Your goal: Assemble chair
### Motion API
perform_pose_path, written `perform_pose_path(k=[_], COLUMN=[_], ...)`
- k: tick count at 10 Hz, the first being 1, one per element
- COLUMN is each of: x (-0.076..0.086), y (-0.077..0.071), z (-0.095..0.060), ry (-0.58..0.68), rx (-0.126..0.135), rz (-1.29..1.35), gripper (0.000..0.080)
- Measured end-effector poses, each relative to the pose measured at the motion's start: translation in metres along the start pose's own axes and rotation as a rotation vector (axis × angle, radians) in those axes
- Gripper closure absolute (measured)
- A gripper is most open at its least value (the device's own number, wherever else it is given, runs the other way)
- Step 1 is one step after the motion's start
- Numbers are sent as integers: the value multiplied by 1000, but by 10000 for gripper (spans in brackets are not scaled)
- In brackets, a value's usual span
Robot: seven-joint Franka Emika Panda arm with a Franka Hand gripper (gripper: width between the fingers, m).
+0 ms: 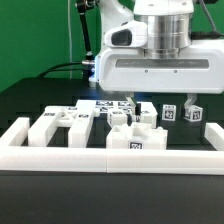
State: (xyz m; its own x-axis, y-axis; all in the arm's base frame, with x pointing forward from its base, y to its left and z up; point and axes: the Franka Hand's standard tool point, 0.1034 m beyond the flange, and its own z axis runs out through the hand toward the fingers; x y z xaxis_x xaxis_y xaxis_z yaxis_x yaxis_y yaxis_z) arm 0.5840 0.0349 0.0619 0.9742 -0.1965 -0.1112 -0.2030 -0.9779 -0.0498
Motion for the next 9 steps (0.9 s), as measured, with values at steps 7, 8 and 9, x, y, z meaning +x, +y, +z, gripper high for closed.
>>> perform_pose_path(k=[7, 8, 9], x=[4, 4, 4], y=[0, -1, -1], z=[41, 41, 41], ry=[30, 31, 30], rx=[3, 3, 3], rz=[-22, -22, -22], gripper=[150, 265, 400])
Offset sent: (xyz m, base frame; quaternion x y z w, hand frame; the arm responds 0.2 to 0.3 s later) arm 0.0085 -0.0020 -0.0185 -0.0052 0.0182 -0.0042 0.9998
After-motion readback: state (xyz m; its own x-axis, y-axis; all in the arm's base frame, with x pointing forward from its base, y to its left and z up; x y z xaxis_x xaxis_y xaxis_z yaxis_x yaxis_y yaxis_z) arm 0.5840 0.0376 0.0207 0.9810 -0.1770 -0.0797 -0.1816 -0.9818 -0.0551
